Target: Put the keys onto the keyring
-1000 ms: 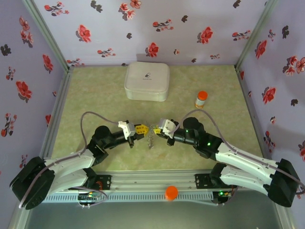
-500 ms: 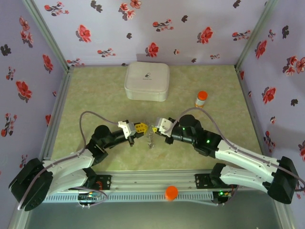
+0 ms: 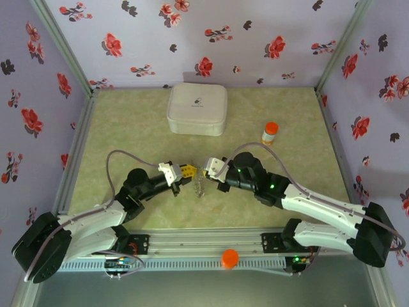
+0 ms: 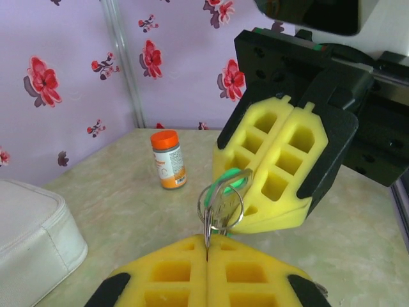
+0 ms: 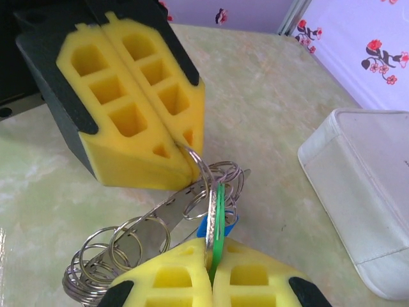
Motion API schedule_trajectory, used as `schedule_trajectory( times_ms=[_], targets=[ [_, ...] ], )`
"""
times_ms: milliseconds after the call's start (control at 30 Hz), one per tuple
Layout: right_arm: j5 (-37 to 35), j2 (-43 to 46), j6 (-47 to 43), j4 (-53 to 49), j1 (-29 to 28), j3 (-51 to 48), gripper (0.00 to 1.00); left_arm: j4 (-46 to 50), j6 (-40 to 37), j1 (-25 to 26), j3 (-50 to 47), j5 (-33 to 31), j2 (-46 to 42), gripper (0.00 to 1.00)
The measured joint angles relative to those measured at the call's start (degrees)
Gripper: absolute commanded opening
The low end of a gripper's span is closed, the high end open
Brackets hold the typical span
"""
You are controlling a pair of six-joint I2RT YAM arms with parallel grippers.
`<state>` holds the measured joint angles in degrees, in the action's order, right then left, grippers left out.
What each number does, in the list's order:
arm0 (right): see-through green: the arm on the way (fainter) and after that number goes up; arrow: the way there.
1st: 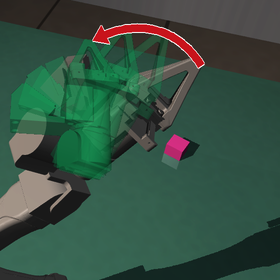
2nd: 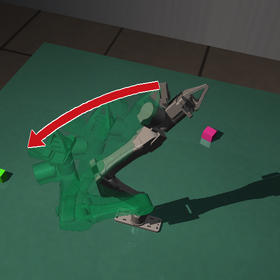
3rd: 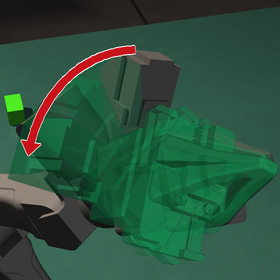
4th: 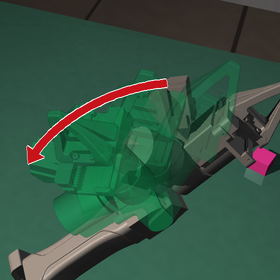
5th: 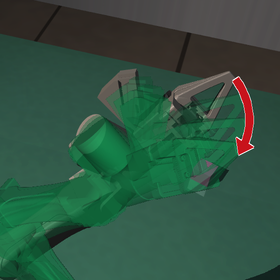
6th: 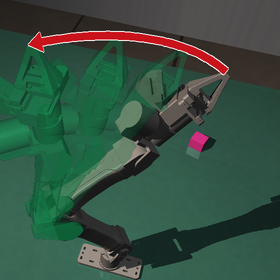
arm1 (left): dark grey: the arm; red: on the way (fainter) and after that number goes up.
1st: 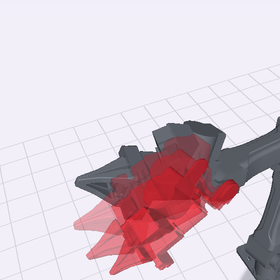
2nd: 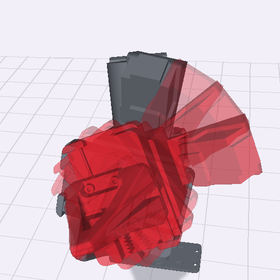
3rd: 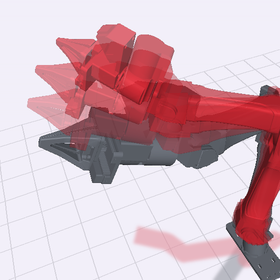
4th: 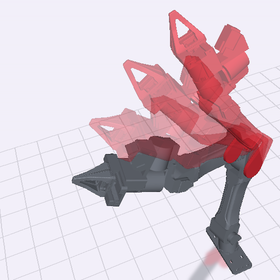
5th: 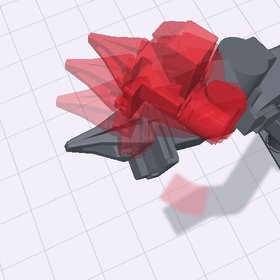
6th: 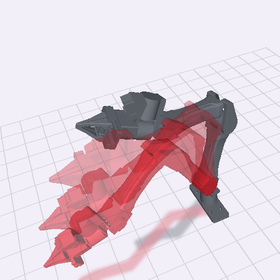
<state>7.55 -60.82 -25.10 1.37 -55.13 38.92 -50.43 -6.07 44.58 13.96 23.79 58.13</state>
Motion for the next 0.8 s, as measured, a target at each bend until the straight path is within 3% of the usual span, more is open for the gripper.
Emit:
schedule_trajectory(
  times_ms=[333, 467, 800],
  targets=[
    [0.0, -0.7, 0.0, 0.0, 0.0, -1.4, 0.0, 0.5, 2.7, -0.9, 0.0, 3.5, -1.0, 0.0],
    [-0.3, -0.4, 0.0, -0.4, 0.0, -1.4, 0.0, 2.7, 2.3, -1.4, 0.0, 3.5, -1.6, 0.24],
    [-2.5, 0.5, 0.0, -6.3, 0.0, 2.2, 0.0, 5.4, 2.2, -1.5, 0.0, 3.2, -2.4, 0.46]
  ],
)
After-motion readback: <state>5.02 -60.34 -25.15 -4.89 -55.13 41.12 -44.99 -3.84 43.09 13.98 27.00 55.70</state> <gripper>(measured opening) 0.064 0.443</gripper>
